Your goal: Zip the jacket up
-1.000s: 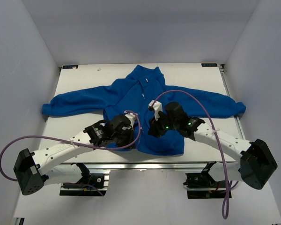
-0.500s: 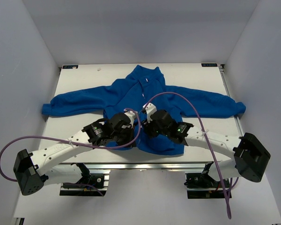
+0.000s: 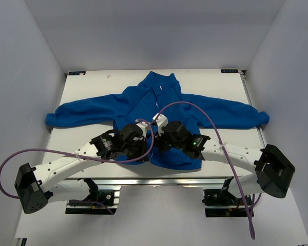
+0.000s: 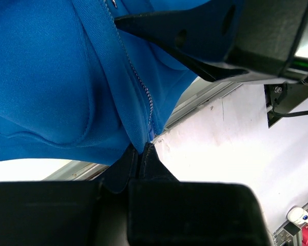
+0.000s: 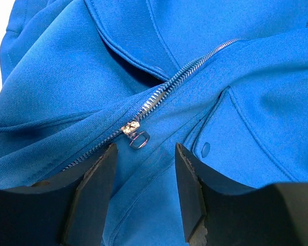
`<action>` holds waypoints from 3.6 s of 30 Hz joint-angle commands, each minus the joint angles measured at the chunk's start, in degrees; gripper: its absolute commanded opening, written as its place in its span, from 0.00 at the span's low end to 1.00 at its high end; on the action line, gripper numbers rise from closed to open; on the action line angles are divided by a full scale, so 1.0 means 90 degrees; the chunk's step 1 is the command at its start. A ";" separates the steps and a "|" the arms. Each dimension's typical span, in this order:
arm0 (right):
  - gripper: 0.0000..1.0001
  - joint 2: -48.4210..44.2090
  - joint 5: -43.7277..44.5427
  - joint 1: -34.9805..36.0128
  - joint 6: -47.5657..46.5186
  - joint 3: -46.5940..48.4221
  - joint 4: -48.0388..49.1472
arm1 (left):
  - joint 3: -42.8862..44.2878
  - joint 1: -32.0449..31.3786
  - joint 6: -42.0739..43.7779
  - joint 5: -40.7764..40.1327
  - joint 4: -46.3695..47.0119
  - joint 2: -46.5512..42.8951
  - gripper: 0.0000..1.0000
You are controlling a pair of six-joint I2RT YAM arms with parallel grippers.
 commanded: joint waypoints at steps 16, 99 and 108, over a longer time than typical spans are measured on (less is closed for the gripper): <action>0.49 0.0197 0.0408 0.0294 0.0276 -0.0264 0.1406 | 0.0459 -0.0029 0.0098 0.0221 -0.0101 -0.0064 0.00; 0.89 0.3206 -0.0109 -0.3866 0.0057 0.4676 -0.0886 | 0.0975 0.0790 -0.0879 -0.1019 -0.0990 0.0948 0.98; 0.88 0.2304 -0.0471 -0.3817 0.0814 0.2352 -0.1208 | 0.2576 0.2519 -0.0118 -0.1165 -0.0062 0.3584 0.98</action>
